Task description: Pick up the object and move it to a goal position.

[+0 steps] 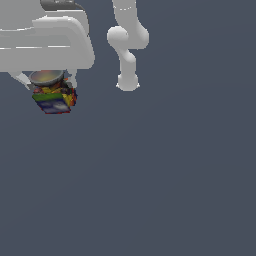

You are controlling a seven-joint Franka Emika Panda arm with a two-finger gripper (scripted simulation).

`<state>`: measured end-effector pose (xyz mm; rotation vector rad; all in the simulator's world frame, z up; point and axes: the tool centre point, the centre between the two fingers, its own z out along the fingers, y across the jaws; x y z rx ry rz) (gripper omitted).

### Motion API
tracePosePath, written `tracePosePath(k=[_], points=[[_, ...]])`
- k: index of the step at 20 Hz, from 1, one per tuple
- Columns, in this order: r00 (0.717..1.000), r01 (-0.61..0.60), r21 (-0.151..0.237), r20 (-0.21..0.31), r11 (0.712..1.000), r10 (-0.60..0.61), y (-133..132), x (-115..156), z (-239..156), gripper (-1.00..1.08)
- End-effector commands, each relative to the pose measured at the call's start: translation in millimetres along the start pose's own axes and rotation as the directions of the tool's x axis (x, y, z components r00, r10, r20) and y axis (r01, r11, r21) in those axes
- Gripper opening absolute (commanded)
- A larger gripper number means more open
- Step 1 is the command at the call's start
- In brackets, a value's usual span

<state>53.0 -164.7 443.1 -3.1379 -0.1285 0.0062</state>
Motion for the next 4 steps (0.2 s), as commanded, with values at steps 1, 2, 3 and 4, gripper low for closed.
tracePosePath(k=[1,2,3,4], points=[[1.000,0.000,-0.001,-0.004,1.000,0.000,1.1,0.7,-4.5,-1.00],[1.000,0.000,-0.001,-0.004,1.000,0.000,1.4,0.9,-4.9,-1.00],[1.000,0.000,-0.001,-0.004,1.000,0.000,1.5,1.0,-5.1,-1.00],[1.000,0.000,-0.001,-0.004,1.000,0.000,1.6,1.0,-5.2,-1.00]])
